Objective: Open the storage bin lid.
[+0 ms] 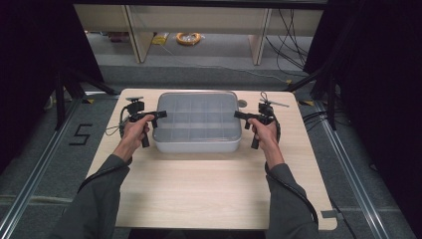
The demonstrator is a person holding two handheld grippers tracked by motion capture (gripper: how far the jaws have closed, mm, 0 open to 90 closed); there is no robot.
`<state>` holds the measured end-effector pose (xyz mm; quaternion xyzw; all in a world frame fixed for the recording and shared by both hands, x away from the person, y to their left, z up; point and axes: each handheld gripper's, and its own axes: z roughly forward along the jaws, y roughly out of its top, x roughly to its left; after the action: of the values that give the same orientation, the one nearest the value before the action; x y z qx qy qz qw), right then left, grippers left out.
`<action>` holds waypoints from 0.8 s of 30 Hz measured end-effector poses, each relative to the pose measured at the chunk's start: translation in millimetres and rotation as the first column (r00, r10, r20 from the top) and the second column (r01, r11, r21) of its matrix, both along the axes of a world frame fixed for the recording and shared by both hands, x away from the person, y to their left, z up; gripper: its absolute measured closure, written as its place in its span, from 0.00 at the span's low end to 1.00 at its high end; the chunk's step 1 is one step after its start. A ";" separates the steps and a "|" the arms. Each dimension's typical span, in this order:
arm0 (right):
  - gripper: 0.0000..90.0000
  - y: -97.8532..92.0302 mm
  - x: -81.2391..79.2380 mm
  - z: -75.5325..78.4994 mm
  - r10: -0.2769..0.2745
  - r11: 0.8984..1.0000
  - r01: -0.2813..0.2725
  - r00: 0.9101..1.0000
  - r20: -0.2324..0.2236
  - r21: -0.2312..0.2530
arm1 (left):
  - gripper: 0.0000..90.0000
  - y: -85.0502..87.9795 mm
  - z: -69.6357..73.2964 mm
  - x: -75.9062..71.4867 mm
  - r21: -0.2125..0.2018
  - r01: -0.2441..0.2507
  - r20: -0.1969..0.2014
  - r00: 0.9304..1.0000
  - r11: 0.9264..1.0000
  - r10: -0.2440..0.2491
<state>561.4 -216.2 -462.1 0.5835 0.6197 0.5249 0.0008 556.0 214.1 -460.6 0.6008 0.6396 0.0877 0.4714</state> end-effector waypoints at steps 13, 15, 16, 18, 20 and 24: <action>0.73 -2.3 -6.8 -3.7 -0.028 0.997 0.029 1.000 -0.015 0.072 | 0.60 0.4 5.9 -6.0 -0.029 -0.063 0.017 0.998 0.998 0.064; 0.74 -3.2 -6.1 -4.9 -0.031 0.998 0.030 0.999 0.010 0.055 | 0.60 0.5 6.0 -6.6 -0.031 -0.067 0.012 0.998 0.997 0.067; 0.74 -3.0 -6.2 -4.7 -0.031 0.998 0.031 0.999 0.009 0.056 | 0.60 0.6 5.8 -6.7 -0.036 -0.071 0.014 0.997 0.997 0.072; 0.74 -2.6 -5.9 -5.0 -0.033 0.998 0.032 0.999 0.015 0.053 | 0.61 0.2 6.0 -7.2 -0.034 -0.074 0.010 0.997 0.997 0.075; 0.74 -2.5 -5.6 -5.0 -0.040 0.999 0.039 0.999 0.025 0.037 | 0.61 -0.1 5.7 -7.2 -0.039 -0.078 0.015 0.997 0.996 0.078; 0.75 -0.7 -7.1 1.4 -0.044 0.998 0.041 0.998 0.048 0.053 | 0.60 -0.7 7.5 -7.5 -0.047 -0.091 0.009 0.996 0.995 0.092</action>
<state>554.4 -216.9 -460.7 0.5834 0.5930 0.5549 0.0120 548.5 213.3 -453.2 0.5592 0.6656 0.0975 0.4845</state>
